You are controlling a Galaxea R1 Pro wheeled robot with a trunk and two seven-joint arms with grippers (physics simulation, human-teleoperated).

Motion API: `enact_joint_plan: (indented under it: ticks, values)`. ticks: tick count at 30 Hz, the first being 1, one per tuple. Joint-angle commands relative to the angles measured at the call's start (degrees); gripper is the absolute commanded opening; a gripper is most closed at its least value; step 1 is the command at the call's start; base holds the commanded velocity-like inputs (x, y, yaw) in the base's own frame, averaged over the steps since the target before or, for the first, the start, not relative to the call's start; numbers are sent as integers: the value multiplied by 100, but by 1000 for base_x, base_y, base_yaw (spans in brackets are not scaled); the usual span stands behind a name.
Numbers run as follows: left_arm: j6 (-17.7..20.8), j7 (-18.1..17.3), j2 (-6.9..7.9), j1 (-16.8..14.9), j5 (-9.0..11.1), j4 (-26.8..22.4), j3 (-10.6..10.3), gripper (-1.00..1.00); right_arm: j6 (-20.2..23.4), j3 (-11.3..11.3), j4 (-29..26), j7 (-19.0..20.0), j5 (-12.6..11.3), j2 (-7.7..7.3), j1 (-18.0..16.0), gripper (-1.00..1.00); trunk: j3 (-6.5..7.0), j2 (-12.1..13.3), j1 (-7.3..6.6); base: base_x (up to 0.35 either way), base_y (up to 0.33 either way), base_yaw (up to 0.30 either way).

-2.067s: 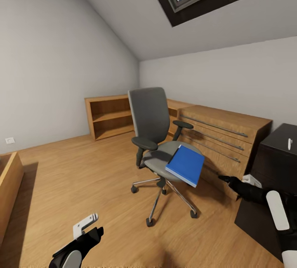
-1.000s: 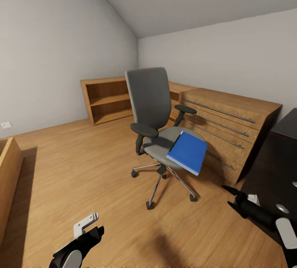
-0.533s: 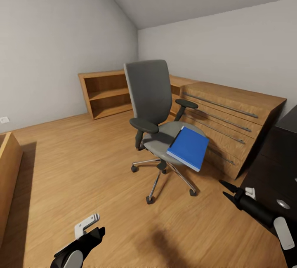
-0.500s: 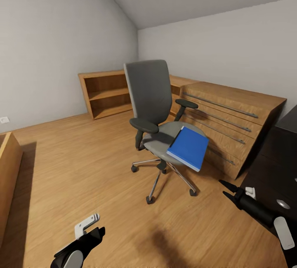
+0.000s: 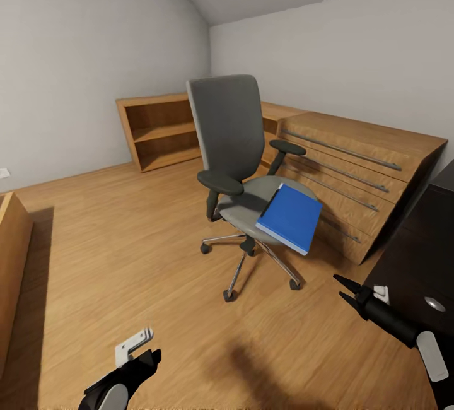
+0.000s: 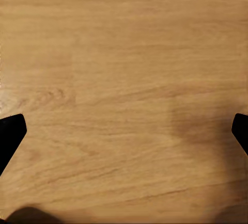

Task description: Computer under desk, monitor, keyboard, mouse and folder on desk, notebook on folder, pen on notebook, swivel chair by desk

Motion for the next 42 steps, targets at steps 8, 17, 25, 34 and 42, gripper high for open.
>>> enact_joint_plan:
  ticks: [8,17,25,34,42]
  values:
    - [3,55,5,-1,42,12,-19,100,30,-35,-2,-5,-46,15,-6,100,-72,-7,6,0,0,0]
    - [3,55,4,-5,53,21,-20,100,-277,-42,-170,-47,-459,322,-12,100,-72,-7,6,0,0,0]
    - [3,44,11,-3,56,23,-15,100,-524,-36,-335,47,-557,407,-13,100,-72,-7,6,0,0,0]
    - [3,37,23,-2,52,107,-12,100,-567,-41,-352,123,-572,424,-13,100,-72,-7,6,0,0,0]
    - [2,30,29,0,44,132,-12,100,-572,-34,-331,125,-573,477,-13,100,-72,-7,6,120,9,0]
